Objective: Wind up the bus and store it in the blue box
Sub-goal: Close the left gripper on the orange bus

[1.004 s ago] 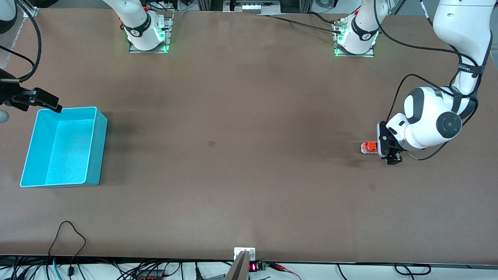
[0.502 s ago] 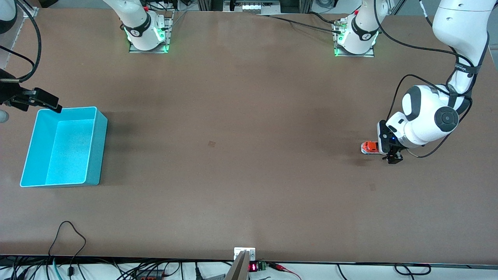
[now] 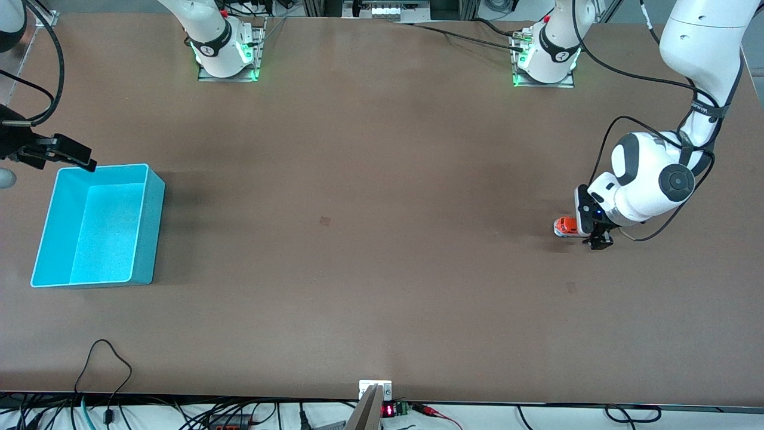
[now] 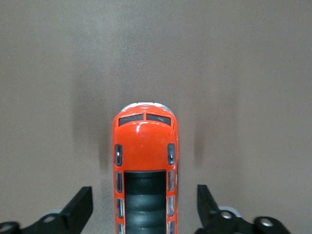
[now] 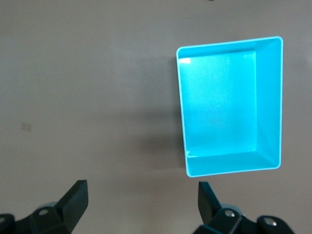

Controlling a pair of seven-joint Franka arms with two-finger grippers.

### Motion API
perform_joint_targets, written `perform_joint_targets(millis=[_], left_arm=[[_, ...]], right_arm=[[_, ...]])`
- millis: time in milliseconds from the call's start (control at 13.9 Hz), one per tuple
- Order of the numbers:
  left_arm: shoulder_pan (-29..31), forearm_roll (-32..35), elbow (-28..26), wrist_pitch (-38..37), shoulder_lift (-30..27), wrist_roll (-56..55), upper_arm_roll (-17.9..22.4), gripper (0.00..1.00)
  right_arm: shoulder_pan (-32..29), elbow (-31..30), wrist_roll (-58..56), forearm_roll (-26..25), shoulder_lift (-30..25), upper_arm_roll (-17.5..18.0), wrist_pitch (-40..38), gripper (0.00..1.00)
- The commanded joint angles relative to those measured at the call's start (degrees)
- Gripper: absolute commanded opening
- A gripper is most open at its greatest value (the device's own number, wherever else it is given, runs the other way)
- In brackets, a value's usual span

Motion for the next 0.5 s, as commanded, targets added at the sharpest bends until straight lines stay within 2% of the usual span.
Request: perform_joint_targets(millis=[0,215,430], left_arm=[[0.5,0.19,-0.46,0.92,0.15,0.73,-0.33,0.73],[0.5,0.28,-0.28,1.01,0.15,0.73,-0.33,0.54],[0.5,0.28,-0.28,0.92,0.15,0.82,-0.33,0.48]], right_arm=[[-0.24,0.91,0.24,0.89,1.43,0.2,-4.63,1.0],[-0.24,0.82,0.07,0.89,1.78,0.2,-4.82,1.0],[0.11,0.91,0.25,0.98,1.78,0.47,-4.82,1.0]])
